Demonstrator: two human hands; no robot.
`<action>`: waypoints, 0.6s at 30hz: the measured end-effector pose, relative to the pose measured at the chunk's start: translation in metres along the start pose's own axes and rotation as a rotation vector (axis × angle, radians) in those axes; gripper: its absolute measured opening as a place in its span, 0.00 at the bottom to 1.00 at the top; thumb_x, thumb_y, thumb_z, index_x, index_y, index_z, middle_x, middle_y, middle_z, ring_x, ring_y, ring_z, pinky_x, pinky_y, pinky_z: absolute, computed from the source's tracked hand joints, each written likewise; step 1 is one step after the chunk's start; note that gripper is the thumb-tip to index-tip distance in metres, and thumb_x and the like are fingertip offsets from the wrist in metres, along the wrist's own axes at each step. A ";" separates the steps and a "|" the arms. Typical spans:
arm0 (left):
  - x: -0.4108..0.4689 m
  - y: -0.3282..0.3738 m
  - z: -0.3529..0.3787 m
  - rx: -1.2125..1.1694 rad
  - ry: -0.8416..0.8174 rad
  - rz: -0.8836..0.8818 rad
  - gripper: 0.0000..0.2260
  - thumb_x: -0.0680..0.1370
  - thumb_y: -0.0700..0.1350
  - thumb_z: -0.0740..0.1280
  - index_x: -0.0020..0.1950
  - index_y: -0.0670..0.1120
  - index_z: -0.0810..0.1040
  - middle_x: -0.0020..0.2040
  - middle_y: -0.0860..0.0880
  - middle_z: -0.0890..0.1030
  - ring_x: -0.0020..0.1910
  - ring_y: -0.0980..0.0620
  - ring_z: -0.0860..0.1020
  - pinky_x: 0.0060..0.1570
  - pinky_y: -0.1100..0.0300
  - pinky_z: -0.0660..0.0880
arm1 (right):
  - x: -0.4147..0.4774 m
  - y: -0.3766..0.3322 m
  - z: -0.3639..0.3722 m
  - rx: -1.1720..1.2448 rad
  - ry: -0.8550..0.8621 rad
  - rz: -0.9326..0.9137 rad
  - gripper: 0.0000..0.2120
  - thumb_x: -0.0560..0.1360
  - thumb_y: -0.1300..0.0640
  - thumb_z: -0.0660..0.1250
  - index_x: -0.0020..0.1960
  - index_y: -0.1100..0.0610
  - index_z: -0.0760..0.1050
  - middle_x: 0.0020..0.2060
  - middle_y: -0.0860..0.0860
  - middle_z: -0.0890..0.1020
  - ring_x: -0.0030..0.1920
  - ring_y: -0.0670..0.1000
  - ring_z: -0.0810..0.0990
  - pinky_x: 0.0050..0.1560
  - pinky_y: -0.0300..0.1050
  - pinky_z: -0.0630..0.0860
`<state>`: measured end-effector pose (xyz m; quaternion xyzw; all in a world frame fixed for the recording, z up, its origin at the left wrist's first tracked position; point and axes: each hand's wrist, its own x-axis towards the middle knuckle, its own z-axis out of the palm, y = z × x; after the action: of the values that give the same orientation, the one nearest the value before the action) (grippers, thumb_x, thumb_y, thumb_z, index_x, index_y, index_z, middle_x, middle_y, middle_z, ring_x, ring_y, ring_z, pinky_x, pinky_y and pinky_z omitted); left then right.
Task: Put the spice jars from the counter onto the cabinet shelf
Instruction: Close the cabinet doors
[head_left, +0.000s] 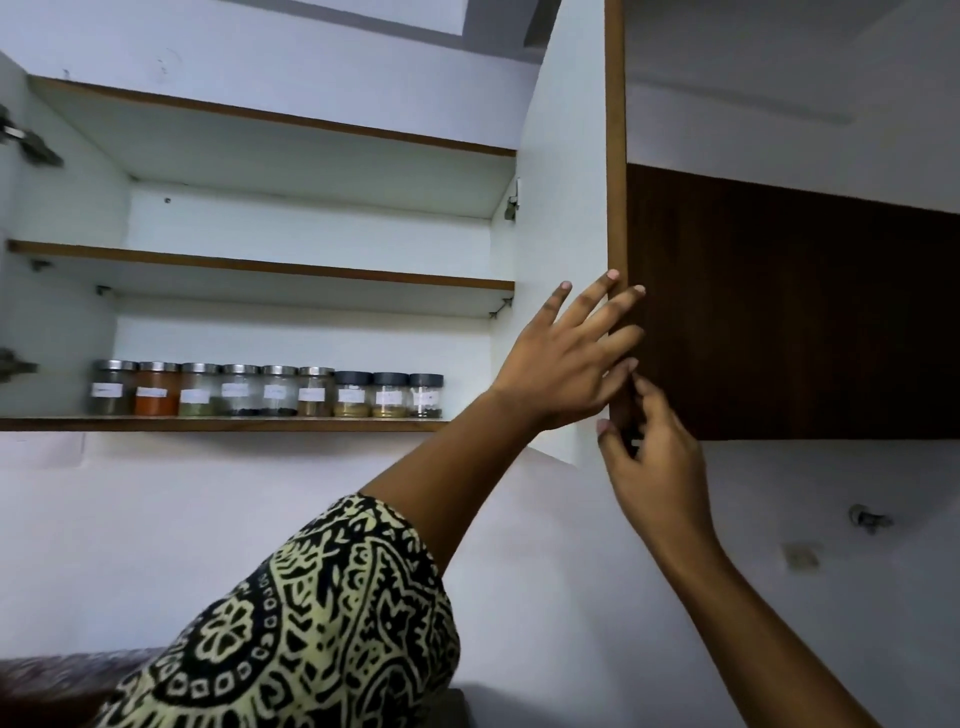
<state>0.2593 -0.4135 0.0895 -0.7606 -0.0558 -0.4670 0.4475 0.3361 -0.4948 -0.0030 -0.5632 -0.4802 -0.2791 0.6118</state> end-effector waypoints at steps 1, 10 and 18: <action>-0.010 -0.013 -0.005 0.022 0.015 0.012 0.17 0.78 0.53 0.55 0.58 0.49 0.78 0.71 0.45 0.71 0.73 0.43 0.64 0.69 0.43 0.62 | -0.003 -0.008 0.010 0.032 0.004 -0.026 0.24 0.75 0.57 0.66 0.70 0.55 0.67 0.62 0.53 0.76 0.59 0.55 0.77 0.56 0.54 0.77; -0.091 -0.109 -0.034 0.118 -0.035 0.015 0.19 0.79 0.57 0.55 0.60 0.48 0.77 0.72 0.45 0.70 0.73 0.44 0.65 0.68 0.42 0.64 | -0.022 -0.071 0.111 0.135 -0.012 -0.131 0.25 0.72 0.57 0.69 0.67 0.59 0.69 0.62 0.55 0.73 0.59 0.56 0.74 0.54 0.47 0.75; -0.158 -0.188 -0.034 0.136 -0.206 -0.053 0.25 0.78 0.60 0.51 0.69 0.50 0.70 0.77 0.48 0.60 0.76 0.47 0.57 0.72 0.42 0.56 | -0.028 -0.113 0.212 0.166 0.000 -0.111 0.31 0.72 0.54 0.70 0.71 0.57 0.64 0.69 0.54 0.68 0.69 0.54 0.67 0.63 0.48 0.70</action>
<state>0.0539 -0.2745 0.0927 -0.7708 -0.1529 -0.3930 0.4775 0.1680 -0.3213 -0.0006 -0.4830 -0.5323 -0.2719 0.6399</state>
